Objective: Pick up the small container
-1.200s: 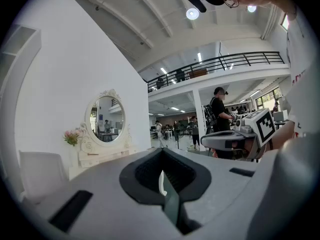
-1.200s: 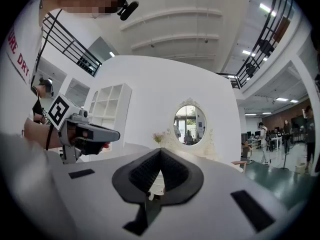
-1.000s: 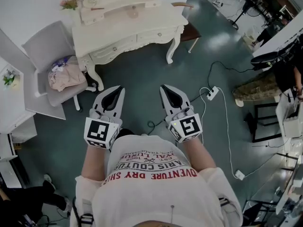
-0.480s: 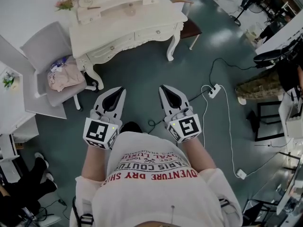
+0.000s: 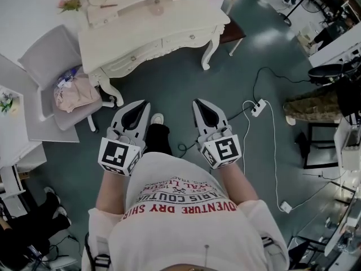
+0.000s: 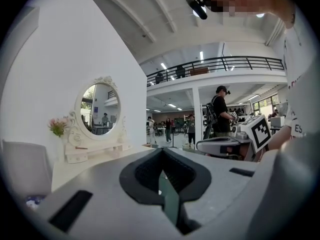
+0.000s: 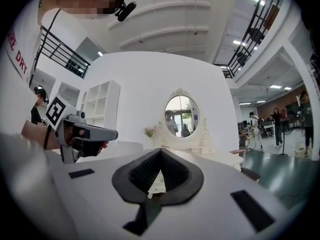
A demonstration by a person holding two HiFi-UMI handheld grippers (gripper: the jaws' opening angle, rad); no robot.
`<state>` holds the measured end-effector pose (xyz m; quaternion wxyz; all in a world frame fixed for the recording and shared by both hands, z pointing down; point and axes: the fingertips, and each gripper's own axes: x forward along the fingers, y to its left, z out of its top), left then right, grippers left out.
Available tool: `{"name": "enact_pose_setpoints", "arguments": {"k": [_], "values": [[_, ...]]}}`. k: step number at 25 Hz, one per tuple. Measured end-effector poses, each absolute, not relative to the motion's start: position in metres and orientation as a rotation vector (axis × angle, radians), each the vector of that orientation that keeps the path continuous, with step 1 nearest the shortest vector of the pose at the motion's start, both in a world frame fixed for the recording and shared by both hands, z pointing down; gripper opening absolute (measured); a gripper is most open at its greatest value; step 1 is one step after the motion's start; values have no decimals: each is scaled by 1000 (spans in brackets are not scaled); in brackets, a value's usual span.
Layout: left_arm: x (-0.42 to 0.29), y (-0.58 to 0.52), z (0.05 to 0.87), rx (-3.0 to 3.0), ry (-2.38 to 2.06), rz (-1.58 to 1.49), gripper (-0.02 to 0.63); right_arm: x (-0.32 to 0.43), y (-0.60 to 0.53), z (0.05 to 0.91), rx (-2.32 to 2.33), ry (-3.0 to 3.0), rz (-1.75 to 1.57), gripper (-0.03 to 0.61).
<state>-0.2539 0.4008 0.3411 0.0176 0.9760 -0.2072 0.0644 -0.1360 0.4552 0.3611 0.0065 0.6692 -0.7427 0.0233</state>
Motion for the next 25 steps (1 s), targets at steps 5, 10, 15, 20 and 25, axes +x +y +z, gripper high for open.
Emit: {"name": "enact_pose_setpoints", "arguments": {"k": [5, 10, 15, 20, 25], "values": [[-223, 330, 340, 3024, -553, 134, 6, -108, 384, 364, 2127, -2288, 95, -2], [-193, 232, 336, 3029, -541, 110, 6, -80, 294, 360, 2134, -2256, 90, -2], [-170, 140, 330, 3044, -530, 124, 6, -52, 207, 349, 2180, -2215, 82, -2], [-150, 72, 330, 3046, -528, 141, 6, -30, 141, 345, 2205, -2193, 96, -2], [-131, 34, 347, 3051, -547, 233, 6, -13, 99, 350, 2187, -2204, 129, -2]]}}
